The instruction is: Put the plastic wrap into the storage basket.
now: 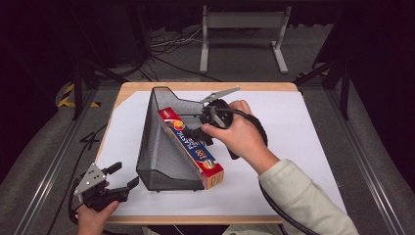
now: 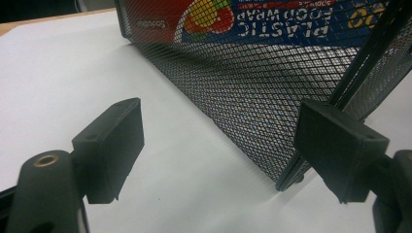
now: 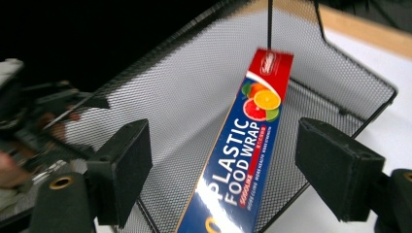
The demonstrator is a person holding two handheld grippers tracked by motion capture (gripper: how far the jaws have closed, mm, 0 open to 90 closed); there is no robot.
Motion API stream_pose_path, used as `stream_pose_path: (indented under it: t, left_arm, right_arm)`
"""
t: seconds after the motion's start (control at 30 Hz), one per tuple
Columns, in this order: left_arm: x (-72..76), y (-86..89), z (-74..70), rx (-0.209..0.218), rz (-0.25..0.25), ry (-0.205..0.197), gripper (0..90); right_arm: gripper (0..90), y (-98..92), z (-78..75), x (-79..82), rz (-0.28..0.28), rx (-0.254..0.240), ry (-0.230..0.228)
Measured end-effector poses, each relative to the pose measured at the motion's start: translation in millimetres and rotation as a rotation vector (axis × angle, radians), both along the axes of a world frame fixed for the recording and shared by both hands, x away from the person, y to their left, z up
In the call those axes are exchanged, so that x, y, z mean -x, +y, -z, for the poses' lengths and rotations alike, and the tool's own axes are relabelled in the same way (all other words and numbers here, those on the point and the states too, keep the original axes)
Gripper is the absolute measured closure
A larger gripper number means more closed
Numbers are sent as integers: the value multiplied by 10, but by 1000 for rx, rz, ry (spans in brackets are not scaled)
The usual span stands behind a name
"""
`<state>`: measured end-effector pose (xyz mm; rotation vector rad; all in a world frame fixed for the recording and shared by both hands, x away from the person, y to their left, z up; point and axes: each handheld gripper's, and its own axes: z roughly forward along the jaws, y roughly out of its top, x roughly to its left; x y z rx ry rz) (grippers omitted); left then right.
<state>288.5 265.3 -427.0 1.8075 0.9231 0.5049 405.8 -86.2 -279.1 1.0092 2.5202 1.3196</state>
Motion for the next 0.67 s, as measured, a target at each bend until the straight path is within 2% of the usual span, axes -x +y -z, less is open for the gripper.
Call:
stream_pose_path:
  t: [0.13, 0.27, 0.33, 0.4, 0.43, 0.47, 0.6, 0.67]
  left_arm:
    - [5, 0, 2, 5, -4, 0, 191]
    - [5, -6, 0, 5, -6, -4, 190]
    - [7, -10, -3, 3, -7, -5, 189]
    - [10, -11, -5, 0, -9, -5, 186]
    - [14, -10, -4, 8, -11, -8, 184]
    - [16, -6, -6, 8, -12, -10, 181]
    - [17, 10, -2, 17, -21, -20, 167]
    - [22, 11, -6, 21, -28, -22, 158]
  right_arm:
    - [218, -382, 5, 190, -35, -63, -118]
    - [206, -928, 118, 364, -17, -76, -221]
    - [205, -1202, 217, 418, 3, -71, -254]
    - [204, -1557, 388, 480, 50, -61, -256]
    - [202, -1670, 454, 504, 66, -56, -257]
    - [193, -1884, 596, 550, 86, -41, -277]
    - [195, -2306, 976, 651, 146, -26, -289]
    - [219, -2444, 1142, 698, 171, -51, -315]
